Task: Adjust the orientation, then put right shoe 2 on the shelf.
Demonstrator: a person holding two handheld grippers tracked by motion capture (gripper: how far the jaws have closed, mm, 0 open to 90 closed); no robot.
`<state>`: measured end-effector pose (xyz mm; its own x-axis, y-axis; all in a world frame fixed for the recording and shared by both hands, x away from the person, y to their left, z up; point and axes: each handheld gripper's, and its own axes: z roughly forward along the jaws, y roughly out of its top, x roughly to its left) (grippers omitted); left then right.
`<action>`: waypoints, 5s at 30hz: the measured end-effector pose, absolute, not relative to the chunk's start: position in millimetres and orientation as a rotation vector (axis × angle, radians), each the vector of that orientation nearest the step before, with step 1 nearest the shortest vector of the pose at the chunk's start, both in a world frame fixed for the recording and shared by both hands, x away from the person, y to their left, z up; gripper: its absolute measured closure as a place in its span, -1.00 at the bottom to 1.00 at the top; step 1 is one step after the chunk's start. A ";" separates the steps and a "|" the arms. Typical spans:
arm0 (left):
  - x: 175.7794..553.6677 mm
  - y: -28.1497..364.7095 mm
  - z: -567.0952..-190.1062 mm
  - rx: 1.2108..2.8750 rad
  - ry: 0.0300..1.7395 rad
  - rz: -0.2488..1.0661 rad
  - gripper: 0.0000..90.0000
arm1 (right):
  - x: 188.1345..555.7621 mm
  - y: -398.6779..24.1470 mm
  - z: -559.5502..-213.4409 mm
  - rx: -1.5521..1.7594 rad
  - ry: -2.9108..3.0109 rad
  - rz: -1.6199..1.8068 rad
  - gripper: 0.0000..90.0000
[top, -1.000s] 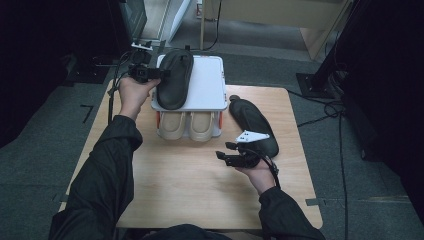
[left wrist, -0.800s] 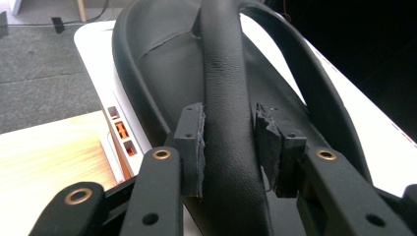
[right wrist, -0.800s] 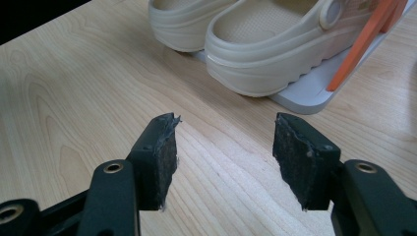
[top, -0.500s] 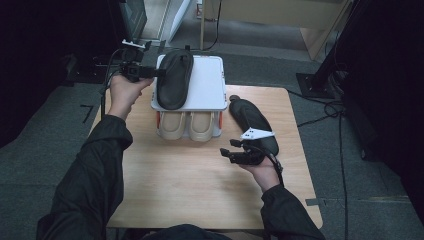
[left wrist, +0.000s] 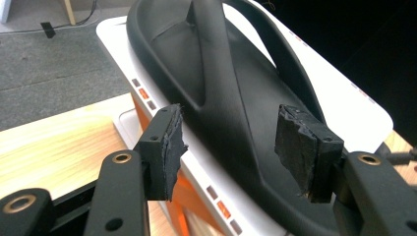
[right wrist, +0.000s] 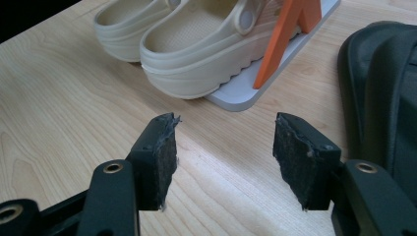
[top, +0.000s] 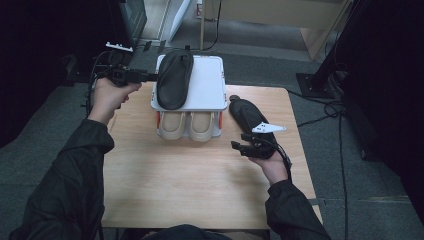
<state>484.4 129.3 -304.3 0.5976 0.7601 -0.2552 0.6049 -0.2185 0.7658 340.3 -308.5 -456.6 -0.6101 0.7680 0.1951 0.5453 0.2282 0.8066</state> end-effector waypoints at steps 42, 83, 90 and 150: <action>420.9 160.5 -403.0 1.946 1.103 0.217 0.05 | 400.1 -383.0 -476.0 1.409 2.096 1.238 0.18; 411.8 165.7 -432.0 1.956 1.119 0.182 0.03 | 402.2 -331.7 -485.6 1.342 2.261 1.182 0.37; 412.2 166.1 -432.7 1.959 1.119 0.176 0.03 | 402.0 -329.3 -484.7 1.347 2.262 1.171 0.34; 404.8 170.1 -441.4 1.963 1.118 0.202 0.02 | 420.8 -371.3 -482.2 1.647 2.048 1.107 0.59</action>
<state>404.8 170.1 -441.4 0.5884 0.7686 -0.2512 0.6323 -0.2436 0.7355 420.8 -371.3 -482.2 -0.3051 0.9232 0.2338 0.7010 0.0515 0.7113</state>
